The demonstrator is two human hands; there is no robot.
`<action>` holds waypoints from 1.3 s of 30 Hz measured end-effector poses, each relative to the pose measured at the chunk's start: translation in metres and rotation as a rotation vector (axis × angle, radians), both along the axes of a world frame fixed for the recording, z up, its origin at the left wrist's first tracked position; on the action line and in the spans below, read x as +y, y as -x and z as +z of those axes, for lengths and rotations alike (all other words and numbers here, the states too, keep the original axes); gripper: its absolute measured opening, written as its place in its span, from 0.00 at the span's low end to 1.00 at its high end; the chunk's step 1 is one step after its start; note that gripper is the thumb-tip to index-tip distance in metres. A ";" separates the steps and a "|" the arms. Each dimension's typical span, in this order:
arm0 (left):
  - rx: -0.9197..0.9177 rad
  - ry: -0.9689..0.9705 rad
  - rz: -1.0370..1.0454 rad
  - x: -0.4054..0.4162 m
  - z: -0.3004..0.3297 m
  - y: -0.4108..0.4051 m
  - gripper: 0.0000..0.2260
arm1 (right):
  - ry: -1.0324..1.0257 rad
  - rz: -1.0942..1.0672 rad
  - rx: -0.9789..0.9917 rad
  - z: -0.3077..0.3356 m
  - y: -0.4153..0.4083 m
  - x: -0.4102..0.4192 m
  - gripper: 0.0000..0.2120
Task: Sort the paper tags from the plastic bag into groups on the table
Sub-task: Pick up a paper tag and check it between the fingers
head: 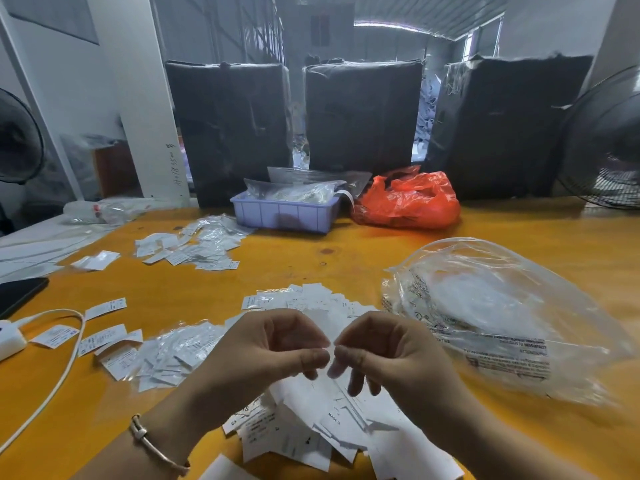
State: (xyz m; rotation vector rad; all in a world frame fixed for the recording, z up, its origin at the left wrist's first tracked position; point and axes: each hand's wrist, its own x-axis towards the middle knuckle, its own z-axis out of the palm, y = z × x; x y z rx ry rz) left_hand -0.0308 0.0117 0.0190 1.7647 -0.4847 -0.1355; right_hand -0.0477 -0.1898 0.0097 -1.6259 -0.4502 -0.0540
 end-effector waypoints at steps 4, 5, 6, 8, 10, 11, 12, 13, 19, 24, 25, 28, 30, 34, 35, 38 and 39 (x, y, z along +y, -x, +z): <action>0.024 -0.009 0.033 0.002 0.001 -0.001 0.06 | 0.038 0.019 0.022 -0.001 -0.001 -0.004 0.05; 0.025 -0.020 0.042 0.002 0.001 -0.001 0.06 | 0.063 0.005 0.015 -0.001 -0.001 -0.006 0.05; 0.025 -0.021 0.058 0.003 0.001 -0.002 0.07 | 0.096 -0.030 -0.002 0.000 -0.003 -0.007 0.05; 0.019 -0.015 0.116 0.005 0.001 -0.003 0.08 | 0.259 -0.156 -0.081 -0.001 -0.007 -0.014 0.07; 0.009 -0.016 0.187 0.008 0.000 -0.005 0.10 | 0.537 -0.260 -0.191 -0.001 -0.012 -0.022 0.08; 0.010 -0.019 0.215 0.009 0.000 -0.005 0.11 | 0.636 -0.266 -0.227 0.001 -0.013 -0.026 0.08; 0.010 -0.022 0.236 0.010 -0.001 -0.006 0.12 | 0.697 -0.247 -0.238 0.003 -0.014 -0.030 0.08; 0.011 -0.029 0.250 0.011 -0.001 -0.007 0.13 | 0.736 -0.211 -0.227 0.005 -0.015 -0.032 0.08; 0.017 -0.026 0.269 0.012 -0.002 -0.007 0.11 | 0.975 0.035 -0.109 0.011 -0.010 -0.035 0.22; 0.026 -0.028 0.257 0.013 -0.004 -0.008 0.02 | 1.171 0.043 -0.164 0.018 -0.006 -0.037 0.21; 0.030 -0.028 0.261 0.013 -0.004 -0.008 0.02 | 1.214 0.038 -0.203 0.018 -0.005 -0.035 0.19; 0.035 -0.027 0.271 0.012 -0.004 -0.009 0.03 | 1.207 0.022 -0.245 0.017 -0.004 -0.034 0.12; 0.041 -0.007 0.272 0.012 -0.004 -0.009 0.02 | 1.158 0.014 -0.256 0.018 -0.003 -0.034 0.08; 0.067 0.043 0.269 0.012 -0.003 -0.008 0.10 | 1.013 -0.056 -0.280 0.023 -0.002 -0.032 0.10; 0.072 0.045 0.271 0.012 -0.003 -0.008 0.12 | 0.928 -0.100 -0.296 0.024 -0.003 -0.032 0.08; 0.078 0.041 0.270 0.012 -0.003 -0.009 0.14 | 0.540 -0.226 -0.251 0.026 -0.005 -0.034 0.06; 0.077 0.042 0.268 0.012 -0.003 -0.009 0.15 | 0.420 -0.239 -0.187 0.027 -0.006 -0.035 0.06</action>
